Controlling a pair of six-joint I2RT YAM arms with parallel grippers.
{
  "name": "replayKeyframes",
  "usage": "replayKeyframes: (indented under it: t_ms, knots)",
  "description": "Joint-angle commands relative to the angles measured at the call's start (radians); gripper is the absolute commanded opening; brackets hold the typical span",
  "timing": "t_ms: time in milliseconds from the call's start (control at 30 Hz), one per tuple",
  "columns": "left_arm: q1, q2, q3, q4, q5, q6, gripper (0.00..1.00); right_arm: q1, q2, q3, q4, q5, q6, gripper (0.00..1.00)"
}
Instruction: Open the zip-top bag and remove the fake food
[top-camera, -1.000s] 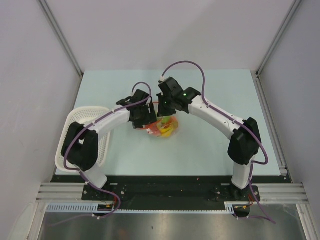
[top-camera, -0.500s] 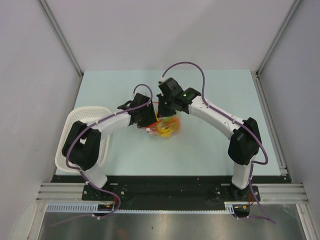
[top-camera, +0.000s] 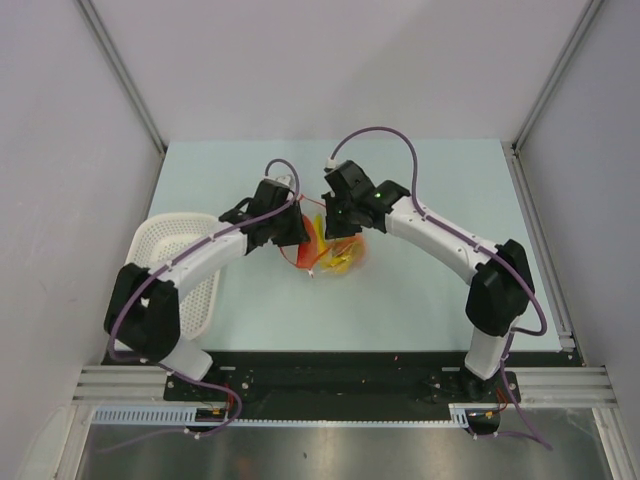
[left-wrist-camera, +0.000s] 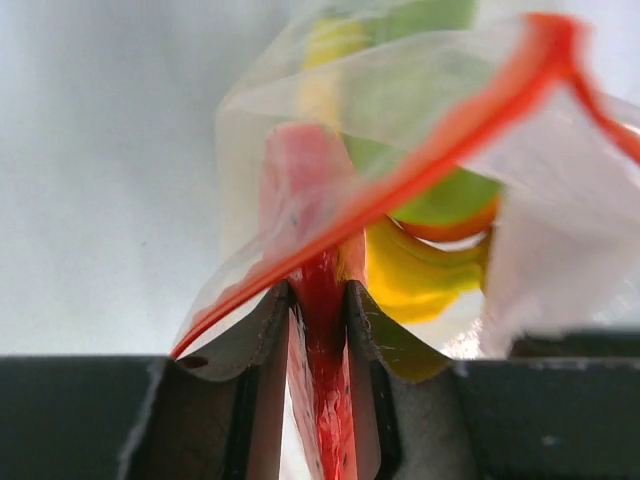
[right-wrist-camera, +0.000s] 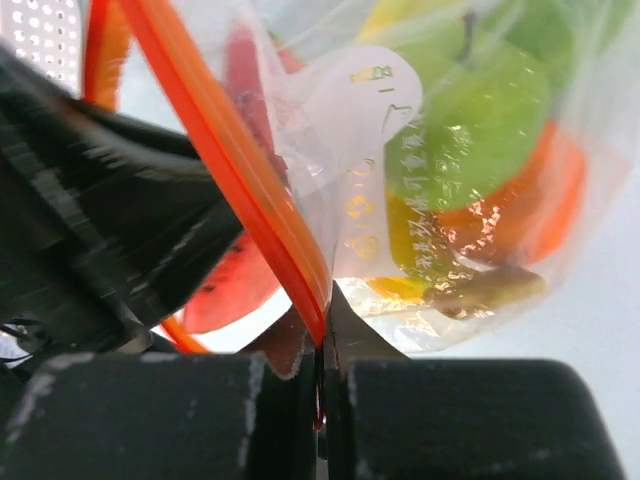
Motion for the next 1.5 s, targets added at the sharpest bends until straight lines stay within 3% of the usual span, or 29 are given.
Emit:
replayKeyframes:
  t_ms: [0, 233, 367, 433, 533, 567, 633, 667, 700, 867, 1033, 1100, 1133, 1200, 1333, 1467]
  knots:
    - [-0.001, -0.092, 0.034, -0.011, 0.115, 0.092, 0.00, -0.012, -0.065, -0.021, 0.022, 0.052, -0.042, 0.00]
    - [0.005, -0.276, -0.068, 0.163, 0.296, 0.170, 0.00, -0.032, -0.072, -0.052, 0.032, 0.072, -0.066, 0.00]
    - [0.003, -0.443, -0.205, 0.392, 0.249, 0.171, 0.00, -0.048, -0.076, -0.058, 0.042, 0.037, -0.057, 0.00]
    - [0.005, -0.530, -0.268, 0.433, 0.150, 0.135, 0.00, -0.051, -0.078, -0.052, 0.041, 0.022, -0.052, 0.00]
    - [0.008, -0.606, -0.297, 0.411, -0.149, 0.041, 0.00, -0.049, -0.082, -0.043, 0.036, -0.012, -0.049, 0.00]
    - [0.011, -0.650, -0.294, 0.307, -0.355, 0.001, 0.00, -0.049, -0.084, -0.038, 0.033, -0.017, -0.052, 0.00]
    - [0.022, -0.675, -0.265, 0.180, -0.534, -0.128, 0.00, -0.048, -0.084, -0.035, 0.026, -0.018, -0.057, 0.00]
    - [0.052, -0.683, -0.247, 0.030, -0.672, -0.173, 0.00, -0.049, -0.084, -0.036, 0.022, -0.020, -0.062, 0.00]
    - [0.078, -0.681, -0.217, -0.024, -0.697, -0.202, 0.00, -0.049, -0.085, -0.035, 0.019, -0.018, -0.066, 0.00]
    - [0.386, -0.615, -0.206, -0.148, -0.578, -0.202, 0.00, -0.069, -0.085, -0.029, 0.019, -0.021, -0.094, 0.00]
    - [0.656, -0.597, -0.311, 0.042, -0.307, -0.104, 0.00, -0.087, -0.075, 0.003, 0.016, -0.041, -0.100, 0.00]
    - [0.736, -0.557, -0.343, 0.058, -0.169, -0.121, 0.00, -0.089, -0.075, 0.007, 0.018, -0.049, -0.103, 0.00]
    - [0.796, -0.542, -0.346, 0.006, -0.176, -0.151, 0.00, -0.087, -0.078, 0.004, 0.016, -0.052, -0.103, 0.00]
    - [0.833, -0.522, -0.358, -0.048, -0.219, -0.266, 0.00, -0.086, -0.084, -0.003, 0.021, -0.054, -0.105, 0.00]
    - [0.879, -0.517, -0.447, 0.120, -0.177, -0.359, 0.00, -0.086, -0.082, -0.007, 0.022, -0.066, -0.103, 0.00]
    - [0.881, -0.424, -0.435, 0.142, -0.159, -0.470, 0.00, -0.077, -0.079, -0.006, 0.022, -0.078, -0.100, 0.00]
